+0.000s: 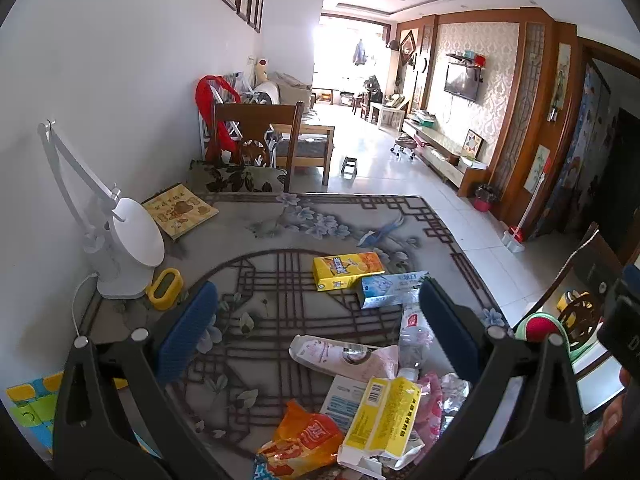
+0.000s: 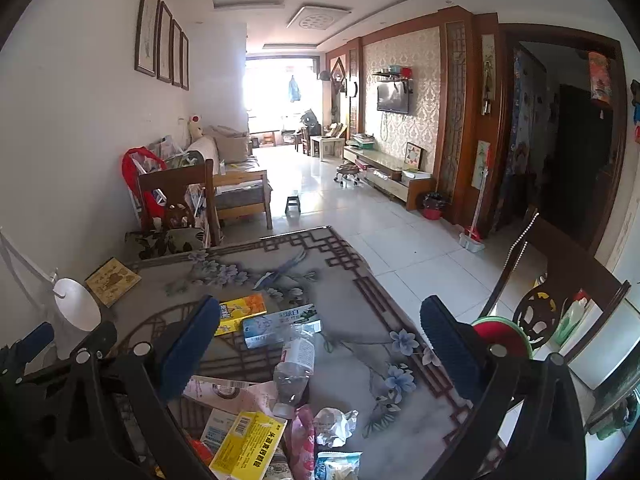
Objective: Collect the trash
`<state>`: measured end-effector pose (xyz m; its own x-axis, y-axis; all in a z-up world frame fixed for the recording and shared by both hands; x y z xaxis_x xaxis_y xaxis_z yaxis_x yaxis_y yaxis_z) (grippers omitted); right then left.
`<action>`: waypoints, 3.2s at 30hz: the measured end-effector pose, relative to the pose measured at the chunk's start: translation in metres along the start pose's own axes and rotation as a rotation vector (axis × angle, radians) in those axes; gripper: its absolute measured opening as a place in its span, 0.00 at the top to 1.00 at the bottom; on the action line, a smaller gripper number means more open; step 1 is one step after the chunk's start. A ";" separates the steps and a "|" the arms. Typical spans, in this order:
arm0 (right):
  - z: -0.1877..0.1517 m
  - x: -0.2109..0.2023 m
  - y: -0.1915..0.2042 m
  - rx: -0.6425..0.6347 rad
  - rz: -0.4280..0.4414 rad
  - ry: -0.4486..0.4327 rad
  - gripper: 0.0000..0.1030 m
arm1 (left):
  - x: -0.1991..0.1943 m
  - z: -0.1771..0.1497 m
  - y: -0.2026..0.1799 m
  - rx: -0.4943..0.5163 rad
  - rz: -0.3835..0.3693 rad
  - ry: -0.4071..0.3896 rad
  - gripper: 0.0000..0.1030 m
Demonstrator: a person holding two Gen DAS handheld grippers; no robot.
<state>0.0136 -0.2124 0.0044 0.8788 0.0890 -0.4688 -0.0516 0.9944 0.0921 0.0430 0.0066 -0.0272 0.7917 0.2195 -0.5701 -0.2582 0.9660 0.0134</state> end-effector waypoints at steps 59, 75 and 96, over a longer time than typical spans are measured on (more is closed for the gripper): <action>-0.019 0.022 -0.030 0.031 -0.072 0.126 0.06 | 0.009 -0.010 -0.008 0.058 -0.009 -0.003 0.04; -0.137 0.100 0.023 0.195 0.354 0.661 0.18 | 0.084 -0.051 0.031 0.132 0.045 0.185 0.04; -0.186 0.157 0.062 0.126 0.382 0.865 0.33 | 0.116 -0.069 0.054 0.020 0.005 0.346 0.04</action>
<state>0.0601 -0.1263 -0.2274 0.1552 0.4684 -0.8698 -0.1667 0.8803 0.4443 0.0827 0.0753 -0.1499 0.5549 0.1684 -0.8147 -0.2484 0.9682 0.0309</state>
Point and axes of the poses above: each gripper's, at about its wrist camera, not at the fingertips, and x roughly the way its jaws point, y to its left, z to its top, the point moved 5 cm from there along x, roughly the way its jaws point, and after that the axes turned 10 degrees about z, right-handed, at the moved point
